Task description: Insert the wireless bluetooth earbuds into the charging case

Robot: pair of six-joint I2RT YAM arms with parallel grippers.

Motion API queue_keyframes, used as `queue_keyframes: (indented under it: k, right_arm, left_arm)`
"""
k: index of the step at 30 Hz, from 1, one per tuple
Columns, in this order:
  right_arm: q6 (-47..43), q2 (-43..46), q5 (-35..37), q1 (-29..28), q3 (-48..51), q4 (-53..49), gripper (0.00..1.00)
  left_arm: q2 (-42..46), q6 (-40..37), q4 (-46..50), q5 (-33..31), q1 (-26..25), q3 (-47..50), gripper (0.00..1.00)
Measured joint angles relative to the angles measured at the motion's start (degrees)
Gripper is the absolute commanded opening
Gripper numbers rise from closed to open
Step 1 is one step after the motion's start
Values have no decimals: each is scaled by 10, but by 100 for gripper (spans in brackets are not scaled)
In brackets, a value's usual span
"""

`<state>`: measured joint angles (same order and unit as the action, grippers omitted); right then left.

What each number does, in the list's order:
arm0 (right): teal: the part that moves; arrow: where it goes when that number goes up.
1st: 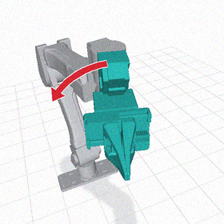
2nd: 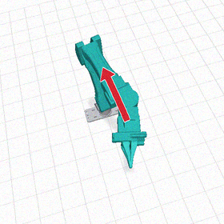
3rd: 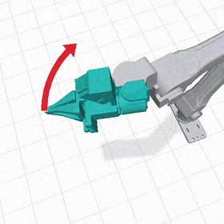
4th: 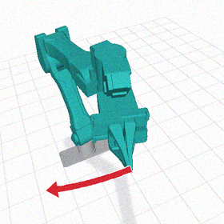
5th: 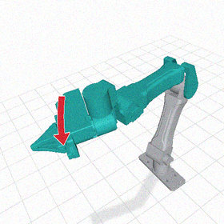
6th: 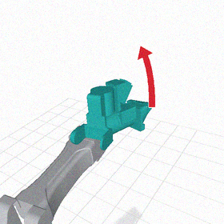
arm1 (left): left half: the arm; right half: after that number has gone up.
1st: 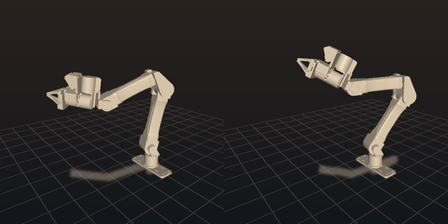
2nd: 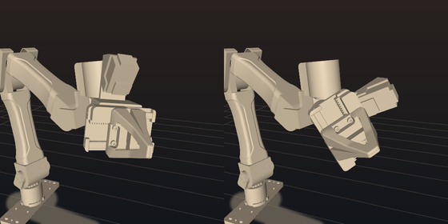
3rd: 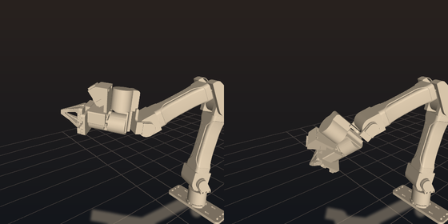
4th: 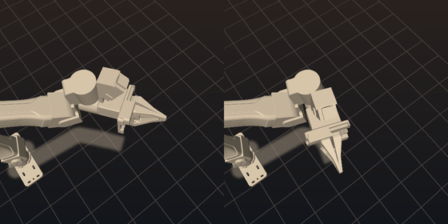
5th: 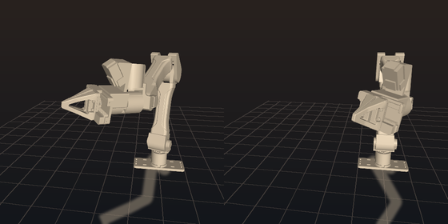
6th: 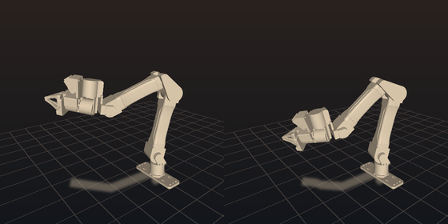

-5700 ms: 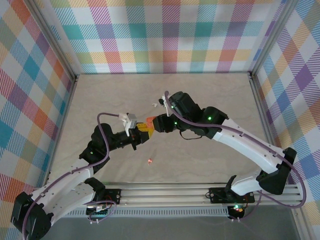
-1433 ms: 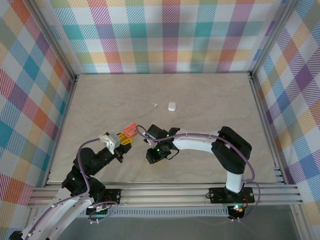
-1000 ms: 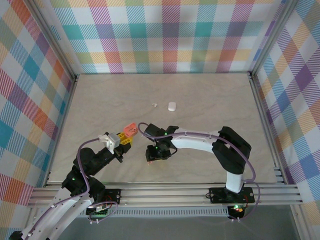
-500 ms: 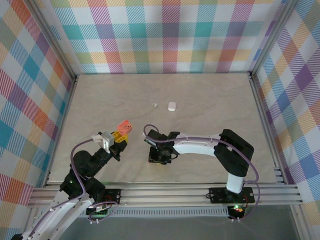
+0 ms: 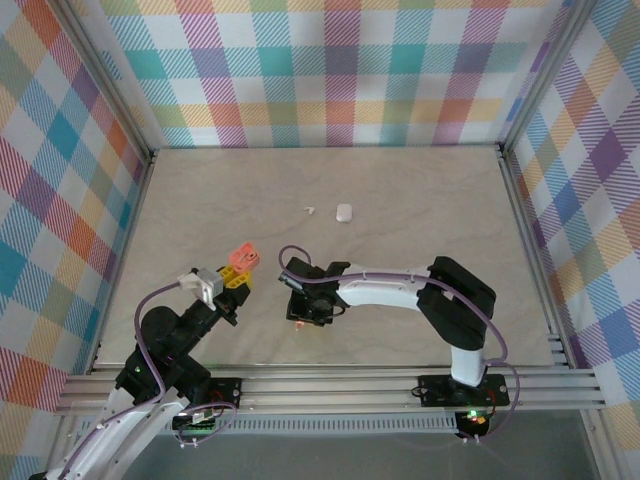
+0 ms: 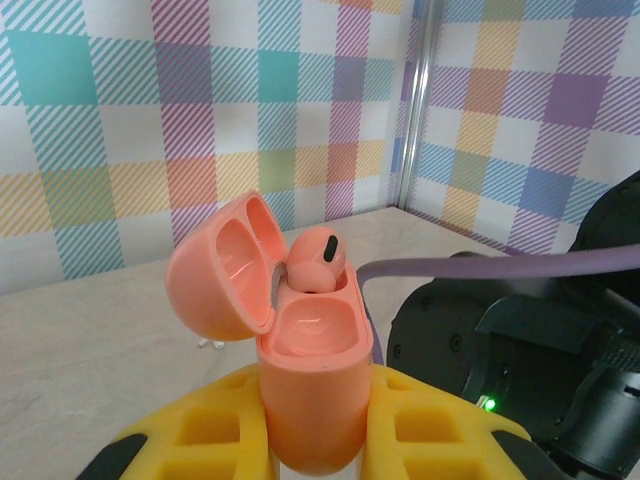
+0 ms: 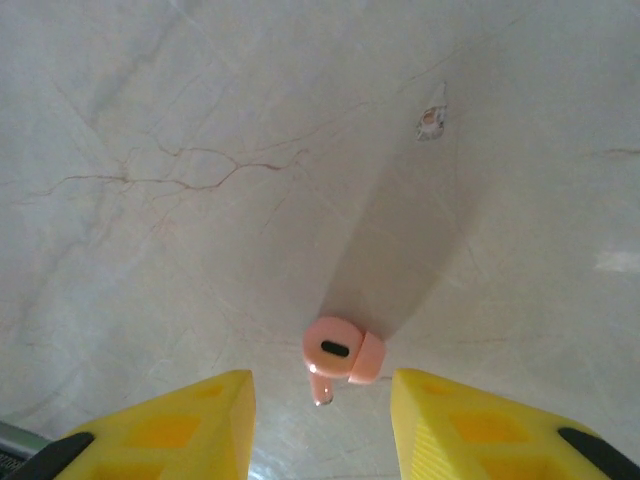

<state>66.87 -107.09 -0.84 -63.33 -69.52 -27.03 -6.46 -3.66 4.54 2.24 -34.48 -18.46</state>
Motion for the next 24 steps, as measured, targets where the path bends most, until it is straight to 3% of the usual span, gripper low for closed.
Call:
queue_keyframes:
  k: [11, 24]
  right_arm:
    - [0, -26, -4, 0, -14, -9, 40]
    - [-5, -48, -7, 3, -45, -46, 29]
  left_arm:
    - [2, 1, 1, 0, 0, 0, 0]
    - [2, 11, 1, 2, 0, 0, 0]
